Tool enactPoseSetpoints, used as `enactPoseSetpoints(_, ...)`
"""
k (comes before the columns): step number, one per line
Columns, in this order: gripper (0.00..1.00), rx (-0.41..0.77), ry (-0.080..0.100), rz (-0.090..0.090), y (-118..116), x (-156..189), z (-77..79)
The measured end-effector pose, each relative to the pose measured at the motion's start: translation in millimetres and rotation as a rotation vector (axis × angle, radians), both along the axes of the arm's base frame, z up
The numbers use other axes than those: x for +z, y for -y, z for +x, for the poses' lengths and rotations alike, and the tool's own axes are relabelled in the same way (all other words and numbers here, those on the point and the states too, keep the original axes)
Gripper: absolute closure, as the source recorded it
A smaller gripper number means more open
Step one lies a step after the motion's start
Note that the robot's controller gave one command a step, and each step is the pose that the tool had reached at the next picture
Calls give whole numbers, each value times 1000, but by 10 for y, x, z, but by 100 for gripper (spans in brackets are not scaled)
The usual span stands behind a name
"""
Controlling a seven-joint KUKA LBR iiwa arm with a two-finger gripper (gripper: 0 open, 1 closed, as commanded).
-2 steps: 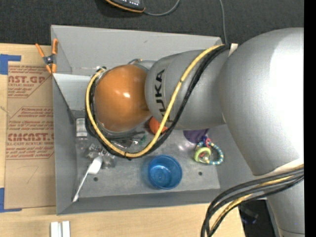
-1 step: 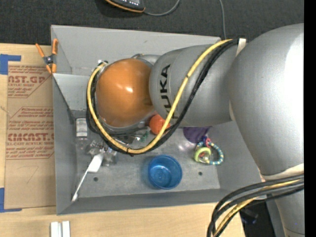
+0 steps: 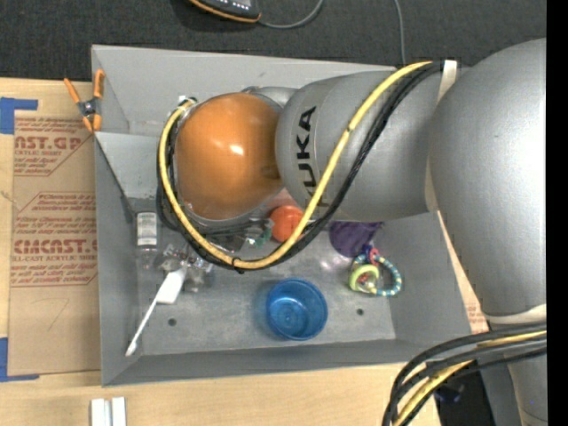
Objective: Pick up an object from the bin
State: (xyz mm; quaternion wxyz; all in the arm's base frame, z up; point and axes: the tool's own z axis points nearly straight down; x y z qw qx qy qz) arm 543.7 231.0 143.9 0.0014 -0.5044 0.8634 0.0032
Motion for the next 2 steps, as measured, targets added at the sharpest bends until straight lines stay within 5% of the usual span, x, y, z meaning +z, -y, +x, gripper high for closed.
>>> enactPoseSetpoints(2, 100, -1, 4, 1, -2, 314, 11)
